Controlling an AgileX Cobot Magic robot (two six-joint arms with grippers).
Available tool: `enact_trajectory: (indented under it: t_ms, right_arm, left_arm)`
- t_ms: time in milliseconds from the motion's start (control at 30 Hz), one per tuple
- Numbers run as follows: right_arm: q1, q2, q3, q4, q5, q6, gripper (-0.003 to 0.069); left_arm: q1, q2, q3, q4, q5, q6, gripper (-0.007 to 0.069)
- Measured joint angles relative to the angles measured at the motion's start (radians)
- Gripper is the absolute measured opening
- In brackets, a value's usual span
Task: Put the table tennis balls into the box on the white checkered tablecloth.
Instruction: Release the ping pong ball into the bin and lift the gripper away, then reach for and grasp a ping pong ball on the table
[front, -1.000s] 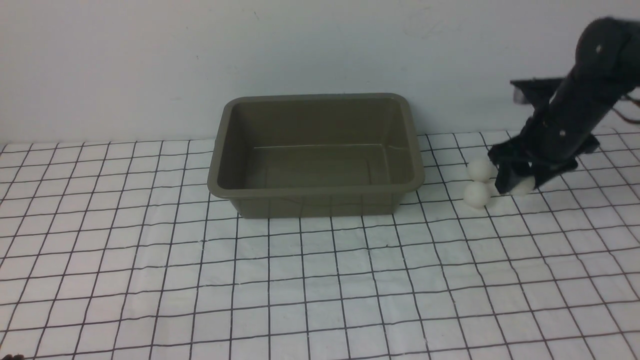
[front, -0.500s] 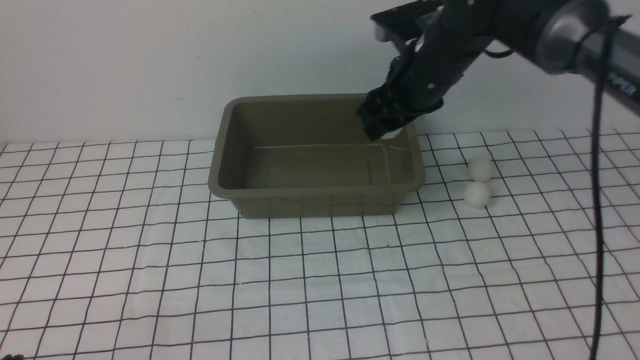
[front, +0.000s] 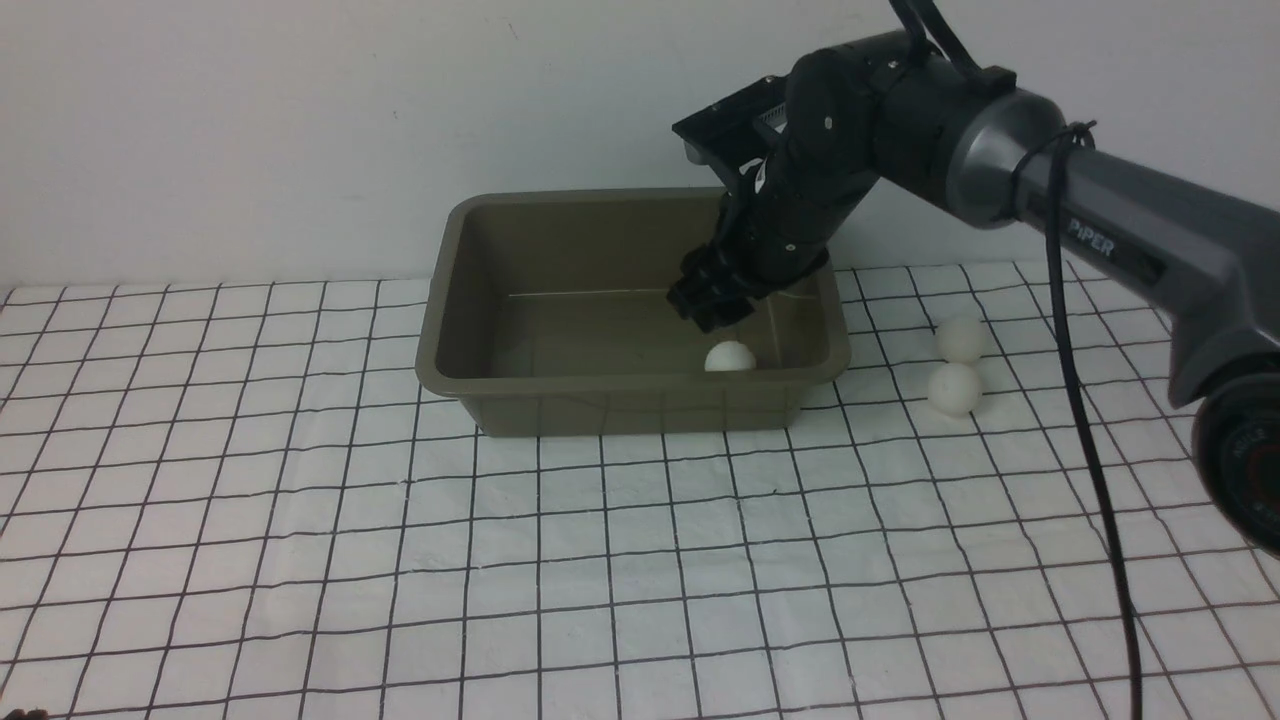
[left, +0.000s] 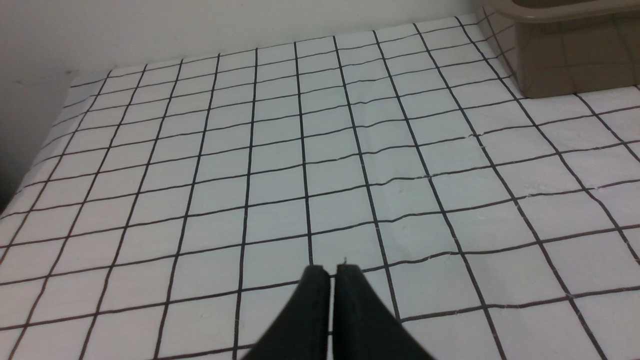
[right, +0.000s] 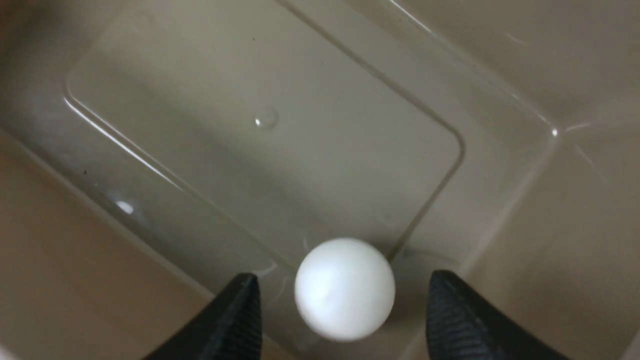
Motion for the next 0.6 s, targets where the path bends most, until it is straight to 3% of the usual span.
enact_trajectory:
  t_ms: [200, 467, 600]
  right_arm:
    - [0.0, -0.007, -0.002, -0.016, 0.013, 0.02, 0.0411]
    - [-0.025, -0.045, -0.127, -0.213, 0.177, 0.146, 0.0411]
    - [-0.067, -0.052, -0.156, -0.254, 0.198, 0.186, 0.0411]
  left_arm:
    - [0.0, 0.0, 0.0, 0.0, 0.0, 0.0, -0.0004]
    - [0.0, 0.0, 0.0, 0.0, 0.0, 0.0, -0.0004]
    - [0.0, 0.0, 0.0, 0.0, 0.0, 0.0, -0.0004]
